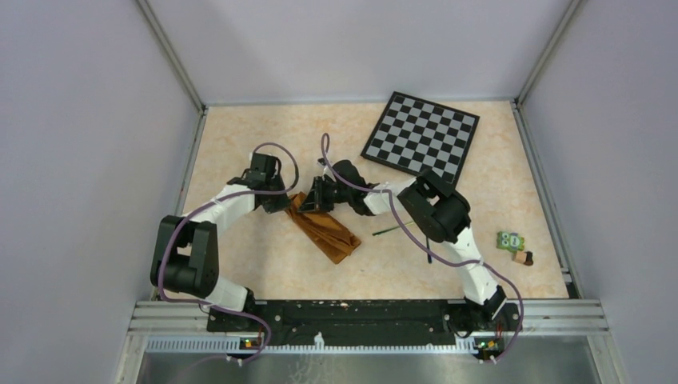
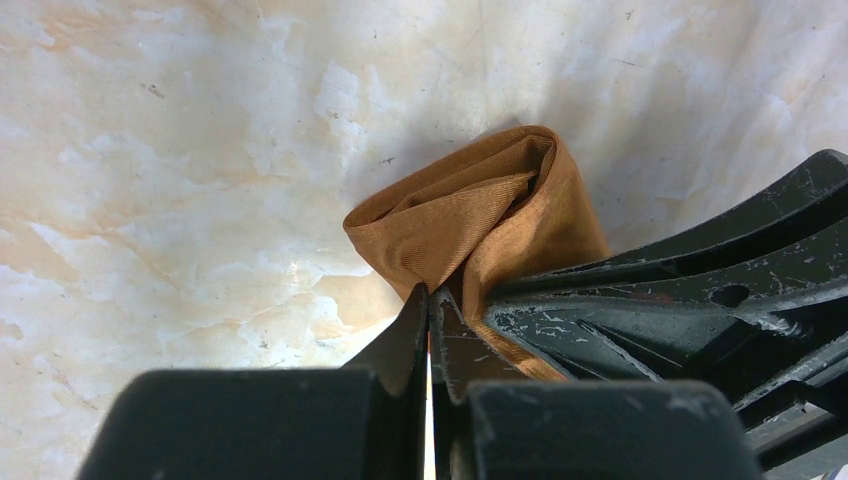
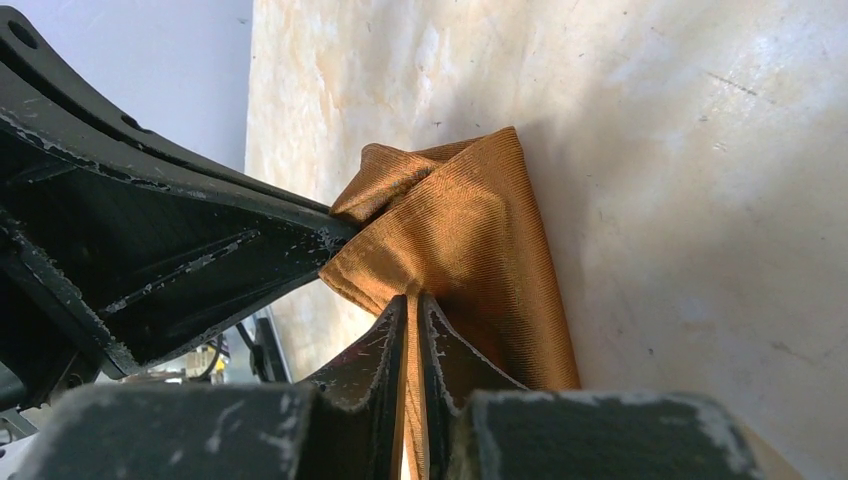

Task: Fold the napkin into a case and place the utensils inside
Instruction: Grasp the top corner of the smaller rectangle folded napkin from the folded napkin.

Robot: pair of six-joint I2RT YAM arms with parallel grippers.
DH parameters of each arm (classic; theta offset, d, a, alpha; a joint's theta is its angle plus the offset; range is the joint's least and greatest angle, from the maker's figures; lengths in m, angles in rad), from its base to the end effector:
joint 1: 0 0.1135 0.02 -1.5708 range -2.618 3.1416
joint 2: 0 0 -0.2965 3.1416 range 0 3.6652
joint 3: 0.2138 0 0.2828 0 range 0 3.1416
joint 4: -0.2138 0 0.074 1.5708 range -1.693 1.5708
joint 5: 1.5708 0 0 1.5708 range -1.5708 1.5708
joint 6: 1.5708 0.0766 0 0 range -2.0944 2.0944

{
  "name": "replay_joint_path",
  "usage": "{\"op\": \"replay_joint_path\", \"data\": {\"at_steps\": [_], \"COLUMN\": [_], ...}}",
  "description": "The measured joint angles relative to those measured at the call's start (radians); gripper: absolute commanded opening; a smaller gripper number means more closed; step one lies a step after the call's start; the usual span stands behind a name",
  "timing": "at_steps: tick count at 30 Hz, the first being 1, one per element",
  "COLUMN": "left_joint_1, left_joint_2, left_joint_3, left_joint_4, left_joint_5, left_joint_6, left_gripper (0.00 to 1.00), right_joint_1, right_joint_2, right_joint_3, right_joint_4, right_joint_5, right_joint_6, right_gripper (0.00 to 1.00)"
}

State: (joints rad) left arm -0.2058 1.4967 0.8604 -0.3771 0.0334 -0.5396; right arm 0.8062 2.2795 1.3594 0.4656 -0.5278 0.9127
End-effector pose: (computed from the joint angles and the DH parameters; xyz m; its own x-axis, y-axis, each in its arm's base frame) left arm 0.3280 -0.0711 0.1655 -0.8265 -0.3520 -0.4393 -0.2368 0.9253 -0.2961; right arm 0.3557 0.4266 0.0935 -0.9269 0.0210 -0.3746 -0.3325 0.4167 0.8461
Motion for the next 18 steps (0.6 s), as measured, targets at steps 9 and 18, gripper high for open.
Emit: {"op": "replay_joint_path", "data": {"at_steps": [9, 18], "left_joint_1": [0.0, 0.0], "left_joint_2": [0.0, 0.0], "left_joint_3": [-0.004, -0.006], "left_joint_4": [0.003, 0.003], "left_joint_5": [0.0, 0.0], "left_joint_6": [0.0, 0.001], "left_gripper": [0.0, 0.0], "right_joint_1": [0.001, 0.0], "right_joint_2": [0.0, -0.001], "right_joint_3": [0.002, 0.008], "right_joint_4": [0.003, -0.002], "right_joint_5": [-0.013, -0.013], "right_joint_6": [0.007, 0.006], "right_gripper": [0.18, 0.25]}}
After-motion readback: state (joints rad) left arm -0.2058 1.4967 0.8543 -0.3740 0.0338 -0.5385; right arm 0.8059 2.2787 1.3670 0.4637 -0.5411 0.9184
